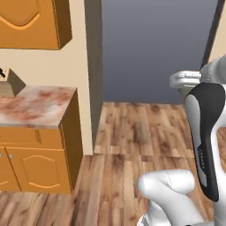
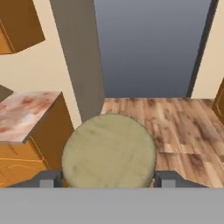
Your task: Retrieve the sausage and cheese from the fridge and place them on the cutting board on the counter.
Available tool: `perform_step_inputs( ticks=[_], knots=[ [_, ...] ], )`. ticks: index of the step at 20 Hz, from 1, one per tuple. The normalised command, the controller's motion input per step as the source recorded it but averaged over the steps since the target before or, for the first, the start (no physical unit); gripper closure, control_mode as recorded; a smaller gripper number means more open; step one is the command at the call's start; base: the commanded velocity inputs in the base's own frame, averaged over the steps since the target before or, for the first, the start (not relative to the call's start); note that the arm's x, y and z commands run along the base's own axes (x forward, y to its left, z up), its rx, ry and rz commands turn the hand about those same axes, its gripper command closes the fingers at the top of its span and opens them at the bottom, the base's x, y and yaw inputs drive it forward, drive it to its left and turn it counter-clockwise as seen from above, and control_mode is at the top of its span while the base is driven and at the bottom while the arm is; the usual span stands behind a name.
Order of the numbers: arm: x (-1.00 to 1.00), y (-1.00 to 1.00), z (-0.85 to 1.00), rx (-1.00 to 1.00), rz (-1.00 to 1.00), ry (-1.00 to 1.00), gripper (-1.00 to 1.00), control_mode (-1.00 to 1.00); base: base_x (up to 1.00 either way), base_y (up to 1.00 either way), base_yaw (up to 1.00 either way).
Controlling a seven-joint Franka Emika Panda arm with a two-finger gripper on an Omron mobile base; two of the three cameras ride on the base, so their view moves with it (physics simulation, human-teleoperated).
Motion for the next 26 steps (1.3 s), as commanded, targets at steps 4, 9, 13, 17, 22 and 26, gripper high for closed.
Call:
perform_step_inputs(
  ticks=[4, 9, 13, 17, 22, 26],
  knots=[
    [0.0, 0.0, 0.0, 0.0, 0.0, 0.0, 1.0, 1.0, 0.31, 0.06, 0.78],
    [0.0, 0.0, 0.0, 0.0, 0.0, 0.0, 1.0, 1.0, 0.33, 0.58, 0.71],
    [0.0, 0.0, 0.0, 0.0, 0.0, 0.0, 1.0, 1.0, 0.24, 0.72, 0.68],
    [0.0, 0.0, 0.0, 0.0, 0.0, 0.0, 1.0, 1.0, 0.5, 0.43, 0.69],
    [0.0, 0.0, 0.0, 0.0, 0.0, 0.0, 1.0, 1.0, 1.0, 0.19, 0.55],
    [0.0, 0.0, 0.0, 0.0, 0.0, 0.0, 1.0, 1.0, 1.0, 0.24, 0.43]
  ],
)
